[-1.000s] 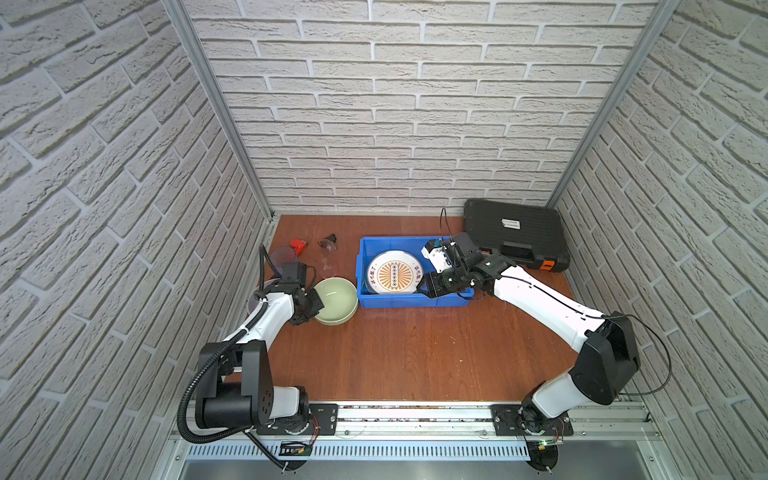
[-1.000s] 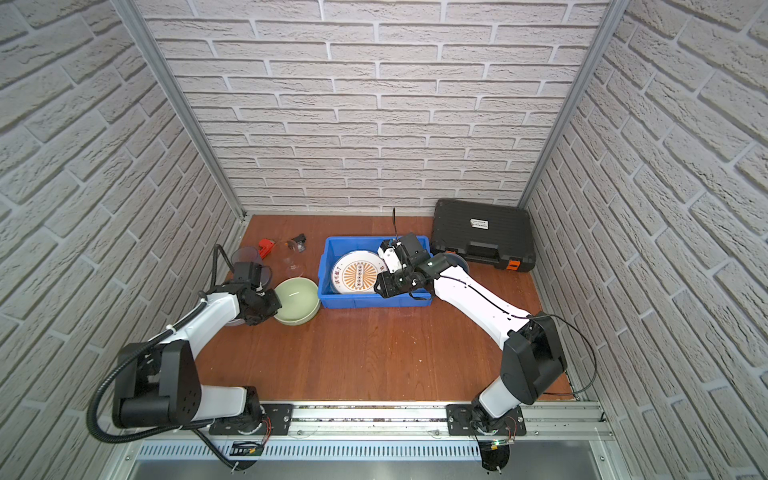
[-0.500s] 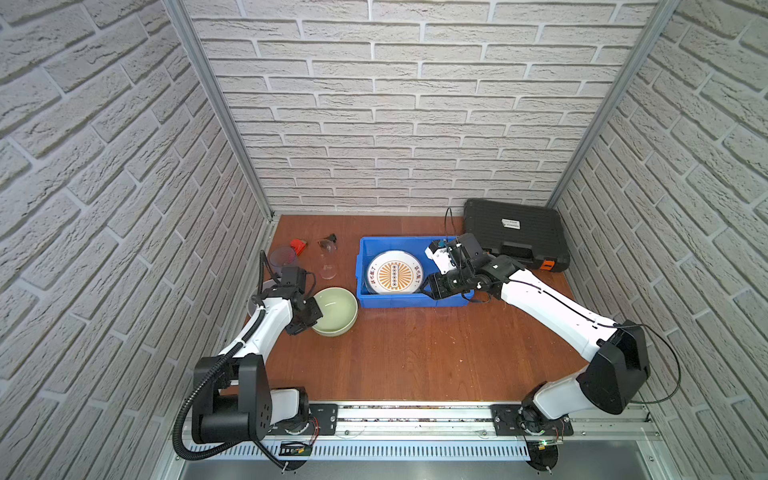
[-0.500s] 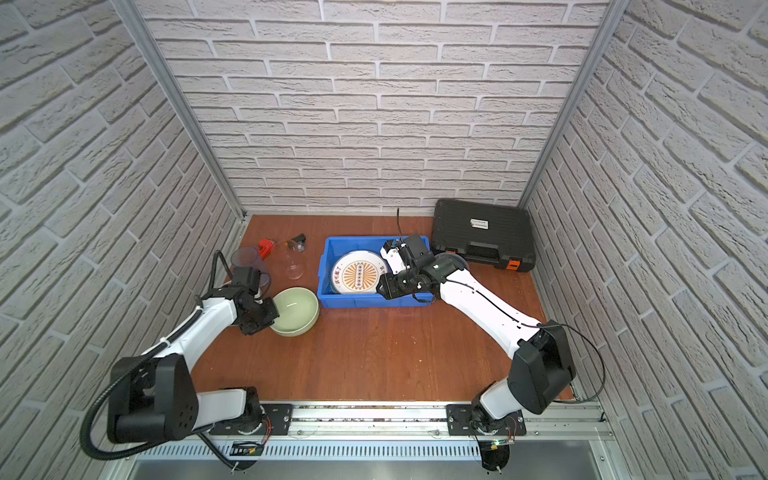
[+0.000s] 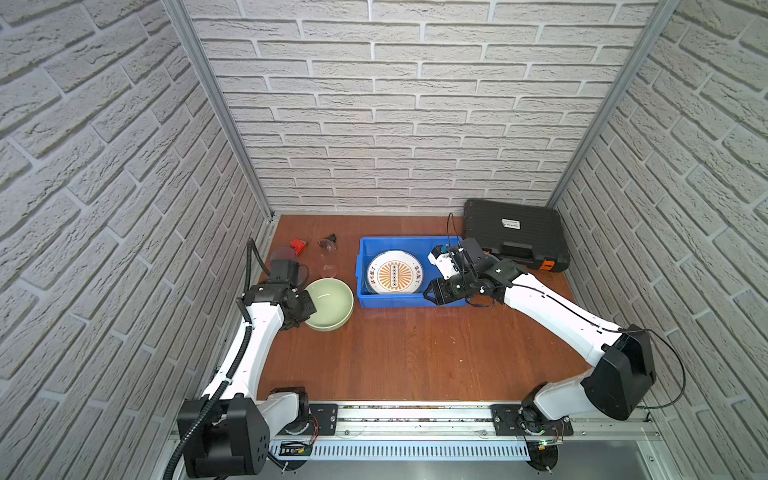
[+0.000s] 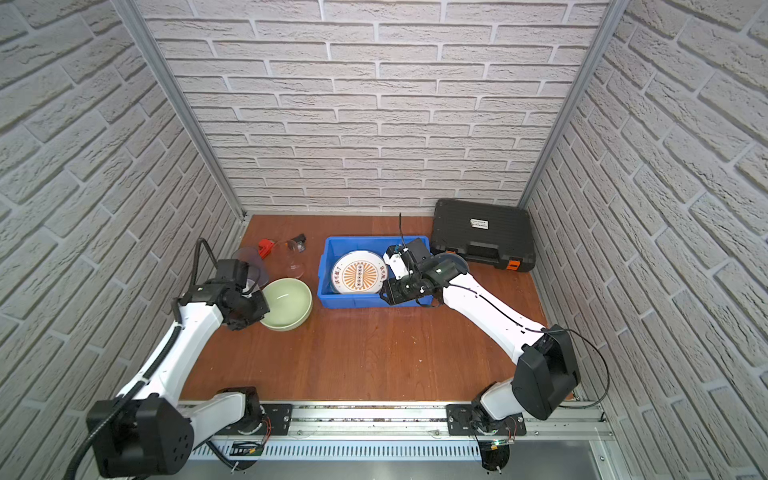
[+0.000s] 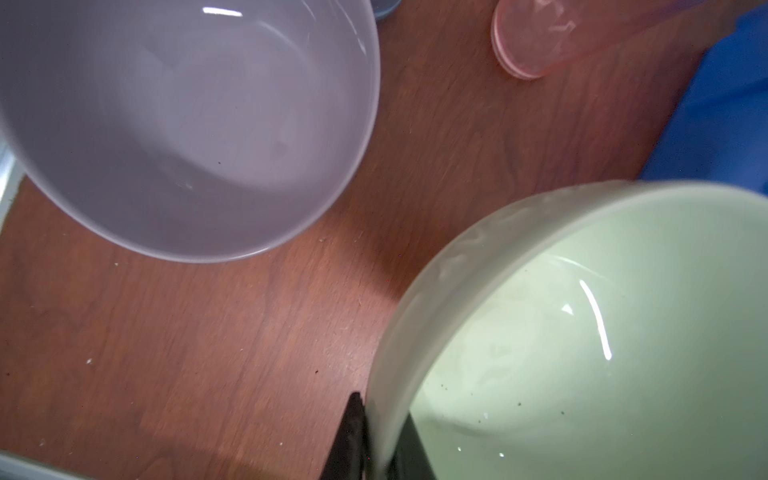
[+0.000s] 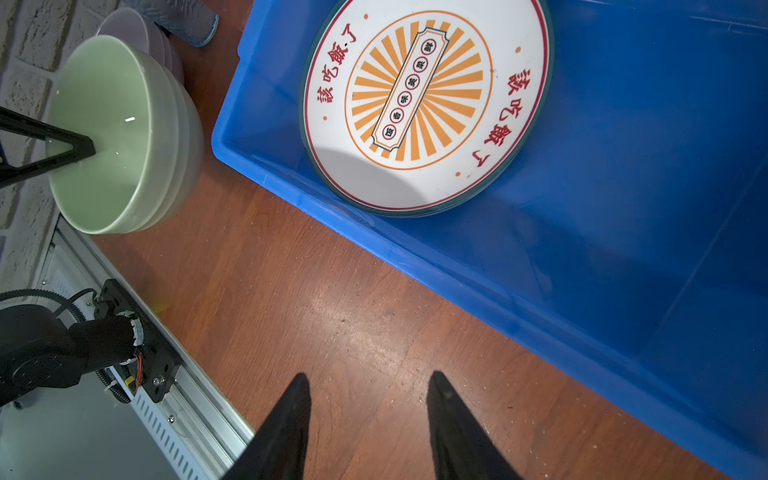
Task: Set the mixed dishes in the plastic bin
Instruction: 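Lift the green bowl over the bin with the left gripper while the right draws back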
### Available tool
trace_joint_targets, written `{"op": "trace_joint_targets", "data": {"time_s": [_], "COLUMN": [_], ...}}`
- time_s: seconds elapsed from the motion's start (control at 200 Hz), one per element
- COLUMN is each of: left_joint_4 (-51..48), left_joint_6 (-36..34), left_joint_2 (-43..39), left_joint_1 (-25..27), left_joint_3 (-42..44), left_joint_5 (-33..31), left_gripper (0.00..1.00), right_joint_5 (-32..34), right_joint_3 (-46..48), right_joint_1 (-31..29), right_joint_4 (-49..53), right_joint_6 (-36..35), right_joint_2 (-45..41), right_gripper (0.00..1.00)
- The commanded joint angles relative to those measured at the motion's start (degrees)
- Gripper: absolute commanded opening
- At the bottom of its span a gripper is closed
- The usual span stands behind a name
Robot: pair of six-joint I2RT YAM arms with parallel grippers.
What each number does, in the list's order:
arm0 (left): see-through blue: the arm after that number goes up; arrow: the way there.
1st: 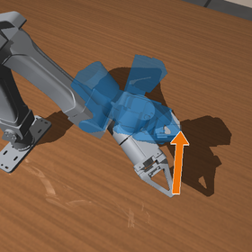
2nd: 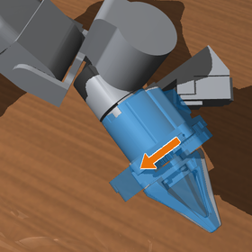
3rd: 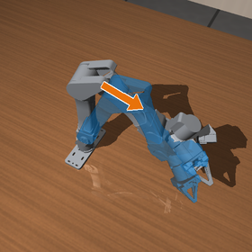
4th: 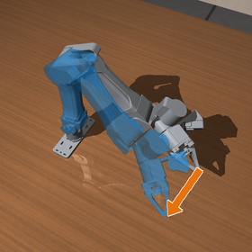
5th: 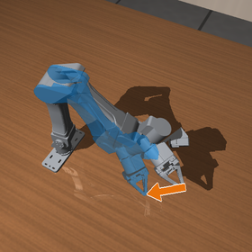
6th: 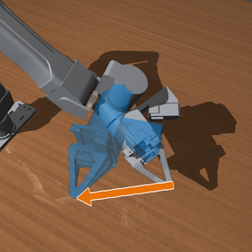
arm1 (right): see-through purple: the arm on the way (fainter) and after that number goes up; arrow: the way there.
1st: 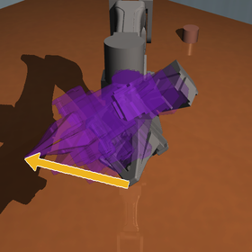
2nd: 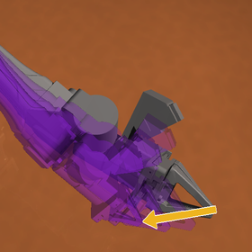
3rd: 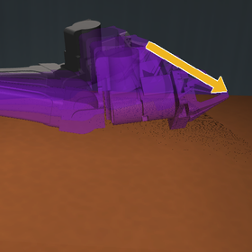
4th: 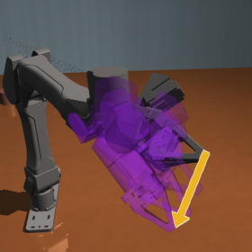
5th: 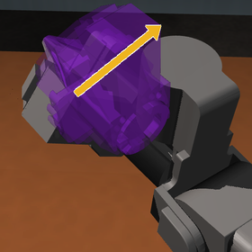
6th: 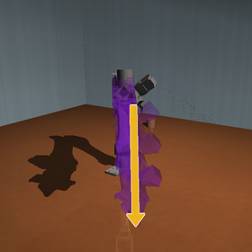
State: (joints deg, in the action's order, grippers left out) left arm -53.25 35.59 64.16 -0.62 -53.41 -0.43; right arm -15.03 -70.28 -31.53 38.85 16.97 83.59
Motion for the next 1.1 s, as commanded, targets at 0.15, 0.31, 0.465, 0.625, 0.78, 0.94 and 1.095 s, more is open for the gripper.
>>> {"op": "trace_joint_targets", "data": {"time_s": [0.15, 0.31, 0.465, 0.625, 0.78, 0.94, 1.095], "left_joint_4": [-5.14, -6.65, -6.88, -6.11, -4.21, -3.7, -3.7], "left_joint_6": [-1.87, -3.46, -4.64, -5.36, -5.79, -6.62, -7.74], "left_joint_2": [-2.94, -0.5, 4.3, 10.29, 16.8, 25.35, 34.45], "left_joint_1": [0.21, 1.75, 5.01, 8.75, 11.24, 14.02, 16.42], "left_joint_3": [-10.36, -16.07, -21.72, -27.03, -32.41, -39.93, -47.87], "left_joint_5": [0.32, 2.45, 2.71, 2.76, 3.72, 4.16, 4.88], "left_gripper": [0.0, 0.0, 0.0, 0.0, 0.0, 0.0, 0.0], "right_joint_5": [0.26, 0.78, 2.07, 3.24, 4.06, 5.1, 5.79], "right_joint_3": [0.41, 0.42, 0.34, 0.75, 1.79, 3.53, 5.85], "right_joint_1": [-0.46, -0.46, -0.45, -0.42, -0.46, -0.46, -0.42], "right_joint_4": [-0.34, 0.17, 1.55, 3.19, 4.67, 5.95, 6.63], "right_joint_6": [-0.1, -0.01, -0.1, -0.1, 0.07, 0.41, 1.34], "right_joint_2": [-2.37, -3.16, -4.42, -6.41, -8.93, -11.59, -14.68], "right_gripper": [0.48, 0.48, 0.48, 0.5, 0.52, 0.54, 0.55]}}
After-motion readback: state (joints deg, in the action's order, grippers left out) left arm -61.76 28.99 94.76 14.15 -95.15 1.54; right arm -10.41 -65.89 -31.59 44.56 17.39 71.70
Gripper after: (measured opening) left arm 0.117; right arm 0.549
